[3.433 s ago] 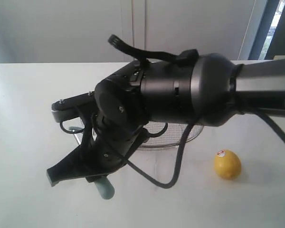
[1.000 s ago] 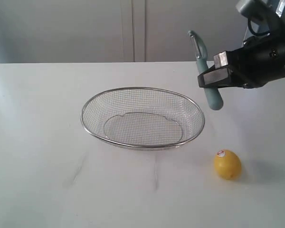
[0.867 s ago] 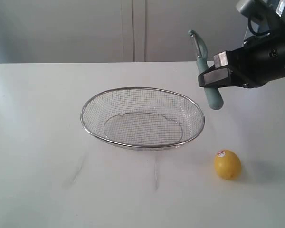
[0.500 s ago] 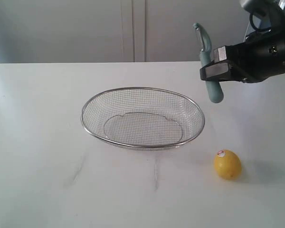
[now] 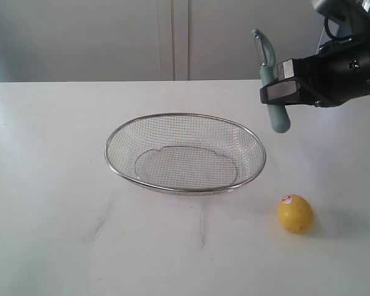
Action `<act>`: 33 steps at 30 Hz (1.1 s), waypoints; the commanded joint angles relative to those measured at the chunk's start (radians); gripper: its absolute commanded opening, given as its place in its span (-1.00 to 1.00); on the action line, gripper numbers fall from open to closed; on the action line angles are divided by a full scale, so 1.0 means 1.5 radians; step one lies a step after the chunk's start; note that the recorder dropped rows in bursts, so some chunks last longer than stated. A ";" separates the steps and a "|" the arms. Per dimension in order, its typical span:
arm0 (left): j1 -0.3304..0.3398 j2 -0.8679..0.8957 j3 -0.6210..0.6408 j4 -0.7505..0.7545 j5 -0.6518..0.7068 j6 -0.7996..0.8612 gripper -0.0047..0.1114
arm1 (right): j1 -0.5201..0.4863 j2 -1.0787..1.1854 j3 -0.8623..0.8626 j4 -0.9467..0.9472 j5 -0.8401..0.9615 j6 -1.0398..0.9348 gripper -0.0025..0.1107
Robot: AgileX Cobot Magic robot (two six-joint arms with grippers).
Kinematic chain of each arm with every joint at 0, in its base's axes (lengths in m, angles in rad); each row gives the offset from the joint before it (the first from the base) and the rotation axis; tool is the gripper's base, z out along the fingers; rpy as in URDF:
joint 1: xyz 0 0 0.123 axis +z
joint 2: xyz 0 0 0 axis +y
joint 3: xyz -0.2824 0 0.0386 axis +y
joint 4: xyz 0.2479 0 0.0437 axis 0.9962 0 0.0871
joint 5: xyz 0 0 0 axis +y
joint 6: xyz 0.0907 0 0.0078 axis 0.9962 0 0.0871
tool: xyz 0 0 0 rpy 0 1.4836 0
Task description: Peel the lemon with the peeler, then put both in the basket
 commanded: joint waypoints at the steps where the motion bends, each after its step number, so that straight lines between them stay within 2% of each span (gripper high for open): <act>1: 0.000 -0.003 0.002 -0.002 -0.049 -0.002 -0.92 | -0.004 -0.003 0.002 0.009 -0.002 0.001 -0.96; 6: 0.000 -0.003 0.002 -0.002 -0.073 -0.002 -0.92 | -0.004 -0.003 0.002 0.009 -0.002 0.001 -0.96; 33: 0.000 -0.003 0.002 -0.002 -0.073 -0.002 -0.92 | -0.004 -0.003 0.002 0.009 -0.002 0.003 -0.96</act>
